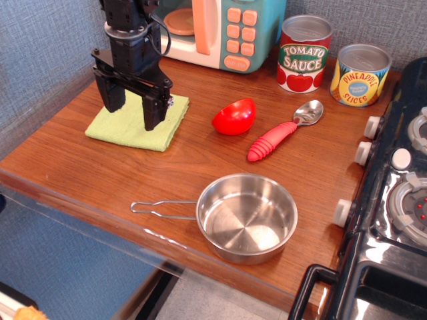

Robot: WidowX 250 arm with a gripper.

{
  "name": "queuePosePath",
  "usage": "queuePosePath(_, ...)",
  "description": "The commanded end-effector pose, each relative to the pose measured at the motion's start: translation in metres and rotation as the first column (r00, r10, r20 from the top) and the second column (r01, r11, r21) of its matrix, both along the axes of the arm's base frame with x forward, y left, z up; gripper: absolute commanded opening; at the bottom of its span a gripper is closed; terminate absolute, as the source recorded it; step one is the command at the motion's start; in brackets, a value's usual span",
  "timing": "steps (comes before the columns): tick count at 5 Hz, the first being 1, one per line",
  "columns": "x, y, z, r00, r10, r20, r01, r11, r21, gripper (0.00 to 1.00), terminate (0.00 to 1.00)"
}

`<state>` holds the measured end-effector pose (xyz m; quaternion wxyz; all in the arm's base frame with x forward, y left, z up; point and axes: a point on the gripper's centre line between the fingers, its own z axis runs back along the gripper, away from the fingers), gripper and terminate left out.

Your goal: Slide the green rag slightly forward away from the microwave.

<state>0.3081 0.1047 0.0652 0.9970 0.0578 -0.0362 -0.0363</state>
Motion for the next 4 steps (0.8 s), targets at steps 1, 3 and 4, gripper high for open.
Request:
queuePosePath(1, 0.0076, -0.0047, 0.0331, 0.997, 0.064, 0.037, -0.061, 0.996, -0.068, 1.0, 0.0)
queuePosePath(3, 0.0087, -0.0069, 0.0274, 0.996, 0.082, 0.033, -0.077, 0.99, -0.122, 1.0, 0.0)
queuePosePath(4, 0.0087, -0.0069, 0.0274, 0.996, 0.082, 0.033, -0.077, 0.99, -0.122, 1.0, 1.0)
